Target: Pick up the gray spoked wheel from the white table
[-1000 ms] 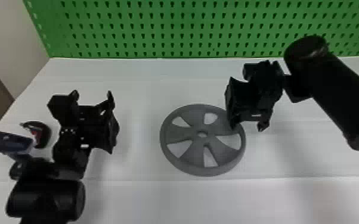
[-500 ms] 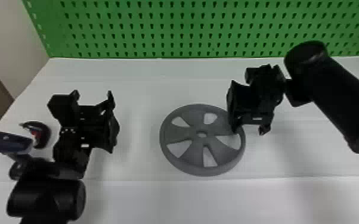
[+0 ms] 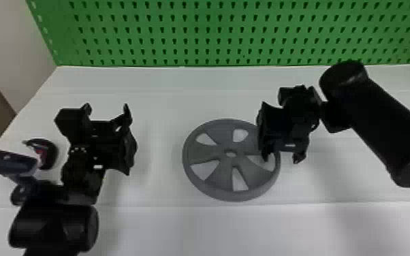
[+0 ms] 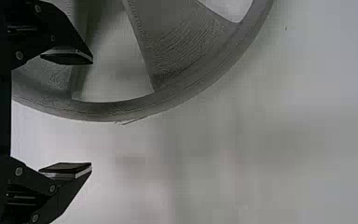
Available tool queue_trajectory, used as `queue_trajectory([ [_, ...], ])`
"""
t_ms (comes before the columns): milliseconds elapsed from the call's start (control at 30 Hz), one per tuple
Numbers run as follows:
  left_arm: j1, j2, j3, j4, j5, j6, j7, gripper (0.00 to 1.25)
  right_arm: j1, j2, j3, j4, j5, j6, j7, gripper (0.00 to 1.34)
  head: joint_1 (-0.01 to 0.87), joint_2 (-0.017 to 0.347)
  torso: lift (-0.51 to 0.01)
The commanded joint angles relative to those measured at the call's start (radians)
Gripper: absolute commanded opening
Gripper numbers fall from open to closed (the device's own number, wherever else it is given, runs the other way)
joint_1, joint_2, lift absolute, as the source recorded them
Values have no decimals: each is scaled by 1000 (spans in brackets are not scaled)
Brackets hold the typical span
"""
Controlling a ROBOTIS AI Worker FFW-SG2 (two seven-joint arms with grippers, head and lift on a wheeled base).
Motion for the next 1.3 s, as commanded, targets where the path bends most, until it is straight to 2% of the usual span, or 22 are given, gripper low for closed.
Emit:
queue_trajectory([
  [0, -1, 0, 1, 0, 3, 0, 0, 997, 9, 5, 17, 0, 0, -16, 5, 887, 770, 44, -98],
  [133, 1, 0, 0, 0, 3, 0, 0, 996, 15, 5, 14, 14, 0, -27, 50, 887, 770, 44, -98],
  [367, -1, 0, 0, 0, 5, 0, 0, 996, 15, 5, 11, 34, -3, -36, 68, 887, 770, 44, -98],
  [1167, -1, 0, -2, 3, 5, 0, 0, 996, 6, 5, 23, 31, 34, -59, 70, 884, 770, 44, -98],
  [1267, -1, 0, 0, 3, 5, 0, 0, 996, 6, 5, 25, 28, 40, -61, 73, 828, 770, 44, -98],
])
